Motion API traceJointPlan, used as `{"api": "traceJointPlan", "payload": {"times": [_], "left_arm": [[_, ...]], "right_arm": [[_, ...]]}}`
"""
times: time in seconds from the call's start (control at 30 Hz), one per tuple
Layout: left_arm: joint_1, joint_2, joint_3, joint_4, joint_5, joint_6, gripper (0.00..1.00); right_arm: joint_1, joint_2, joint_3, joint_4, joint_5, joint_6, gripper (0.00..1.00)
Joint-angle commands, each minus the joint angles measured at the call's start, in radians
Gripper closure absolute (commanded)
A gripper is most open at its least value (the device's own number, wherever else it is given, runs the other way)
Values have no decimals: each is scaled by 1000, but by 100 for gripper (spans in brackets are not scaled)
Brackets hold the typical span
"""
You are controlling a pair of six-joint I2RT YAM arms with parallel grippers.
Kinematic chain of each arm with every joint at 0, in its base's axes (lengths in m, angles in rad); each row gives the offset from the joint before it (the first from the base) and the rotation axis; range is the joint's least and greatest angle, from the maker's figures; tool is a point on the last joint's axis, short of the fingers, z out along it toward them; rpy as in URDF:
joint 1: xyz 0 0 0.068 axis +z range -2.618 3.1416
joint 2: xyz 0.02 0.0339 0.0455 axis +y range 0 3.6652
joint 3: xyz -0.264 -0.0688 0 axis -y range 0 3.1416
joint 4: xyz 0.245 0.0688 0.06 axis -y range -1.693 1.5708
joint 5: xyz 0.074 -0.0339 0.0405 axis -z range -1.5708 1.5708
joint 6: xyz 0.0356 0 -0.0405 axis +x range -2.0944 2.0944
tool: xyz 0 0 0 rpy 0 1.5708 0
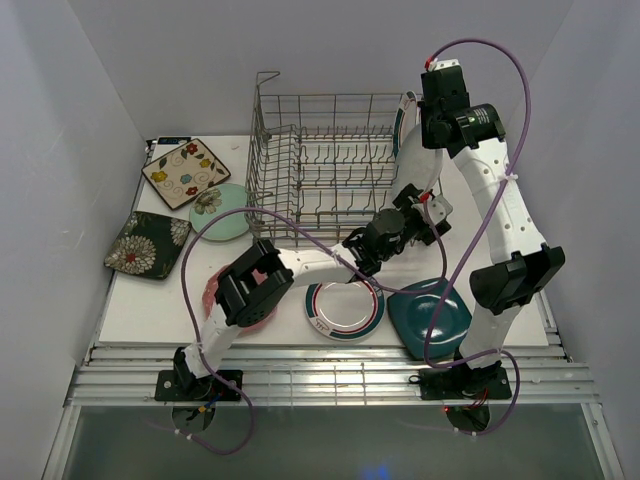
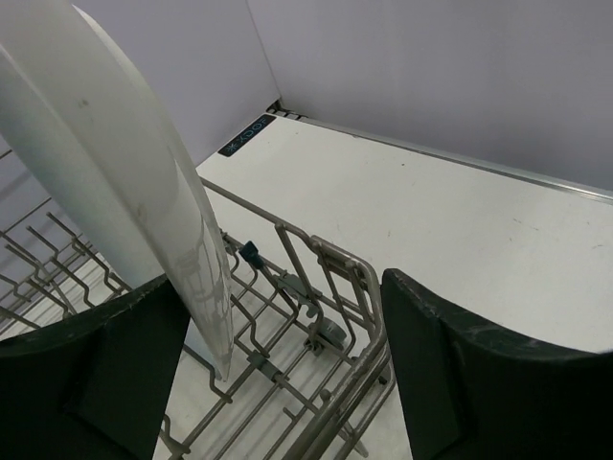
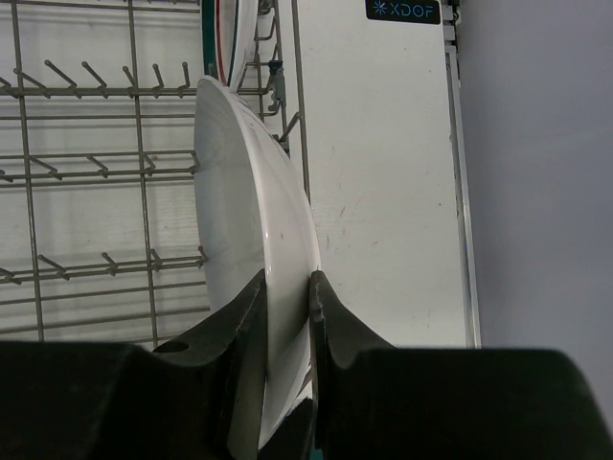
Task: Load the plates into the dish rack
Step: Insert the plate into the dish rack.
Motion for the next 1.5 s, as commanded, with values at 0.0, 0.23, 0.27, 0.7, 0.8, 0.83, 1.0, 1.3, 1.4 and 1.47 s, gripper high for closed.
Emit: {"api": "traceJointPlan", "payload": {"times": [0.0, 0.23, 0.27, 0.7, 0.8, 0.83, 1.0, 1.3, 1.4, 1.47], "left_arm": [[-8, -138, -34, 13, 41, -42, 9], [-9, -216, -112, 7, 41, -45, 2], [-9, -228, -134, 1, 41, -50, 2], [-8, -547, -336, -156, 15, -107, 2], [-8, -648, -376, -225, 15, -108, 2], [-6, -676, -402, -234, 9, -107, 2], [41, -869, -488, -254, -32, -97, 2], [97, -1078, -628, -283, -28, 17, 2], [106, -1115, -669, -262, -51, 93, 2], [112, -1124, -683, -251, -86, 126, 2]], "right_arm": [[16, -43, 4, 198, -111, 75, 92], [12, -69, -42, 204, -108, 74, 92], [12, -78, -57, 212, -108, 77, 92], [6, -130, -152, 247, -121, 72, 92], [6, -164, -213, 276, -123, 72, 92], [6, -175, -232, 301, -128, 72, 92], [7, -249, -347, 341, -147, 95, 92], [7, -334, -473, 376, -158, 118, 91], [7, -370, -523, 397, -161, 127, 89], [7, -397, -562, 408, -158, 141, 87]]}}
